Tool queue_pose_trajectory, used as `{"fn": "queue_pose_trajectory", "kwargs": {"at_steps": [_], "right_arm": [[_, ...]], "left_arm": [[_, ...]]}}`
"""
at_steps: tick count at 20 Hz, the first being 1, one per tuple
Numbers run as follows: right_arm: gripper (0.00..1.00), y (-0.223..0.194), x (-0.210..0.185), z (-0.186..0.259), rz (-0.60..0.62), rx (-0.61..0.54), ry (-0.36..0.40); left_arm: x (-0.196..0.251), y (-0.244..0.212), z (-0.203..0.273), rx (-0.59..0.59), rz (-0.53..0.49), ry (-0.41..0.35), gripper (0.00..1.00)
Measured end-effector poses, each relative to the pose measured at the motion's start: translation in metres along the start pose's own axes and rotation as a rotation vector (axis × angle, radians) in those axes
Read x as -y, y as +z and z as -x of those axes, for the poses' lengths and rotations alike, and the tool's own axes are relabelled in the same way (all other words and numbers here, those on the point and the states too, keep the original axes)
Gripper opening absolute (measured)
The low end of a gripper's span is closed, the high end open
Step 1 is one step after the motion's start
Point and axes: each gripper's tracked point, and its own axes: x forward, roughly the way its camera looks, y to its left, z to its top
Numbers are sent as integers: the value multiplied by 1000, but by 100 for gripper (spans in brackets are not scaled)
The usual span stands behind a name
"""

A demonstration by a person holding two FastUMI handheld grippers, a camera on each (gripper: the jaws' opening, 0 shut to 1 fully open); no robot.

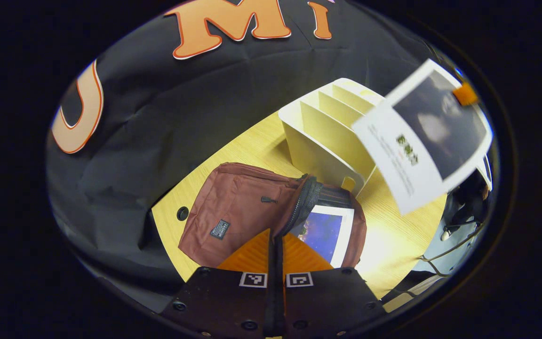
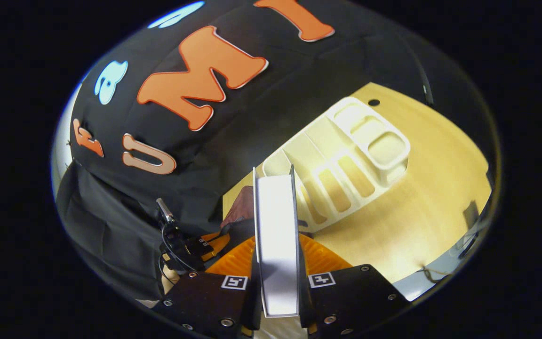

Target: Open the schoolbag, grab two books from the bookshelf and put them into the schoolbag.

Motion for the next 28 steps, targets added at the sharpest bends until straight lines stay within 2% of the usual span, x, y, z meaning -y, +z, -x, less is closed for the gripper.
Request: {"fn": "queue_pose_trajectory", "kwargs": {"at_steps": [3, 7, 11, 13, 15, 21, 28], "right_arm": [[32, -40, 16, -37, -140, -3, 79], [32, -78, 26, -89, -264, -39, 115], [33, -94, 29, -133, -340, -45, 148], [32, -97, 25, -150, -382, -30, 190], [32, -108, 19, -170, -382, -18, 216], [32, -115, -8, -225, -412, -8, 254], [32, -89, -18, -263, -483, 147, 237]], "left_arm": [[5, 1, 1, -1, 2, -6, 1], [4, 6, 7, 4, -19, 10, 1], [8, 12, 18, 10, -45, 19, 1], [10, 18, 23, 17, -46, 17, 1], [10, 25, 27, 29, -57, 26, 1], [24, 39, 39, 59, -104, 28, 1], [31, 37, 42, 56, -119, 15, 1]]}}
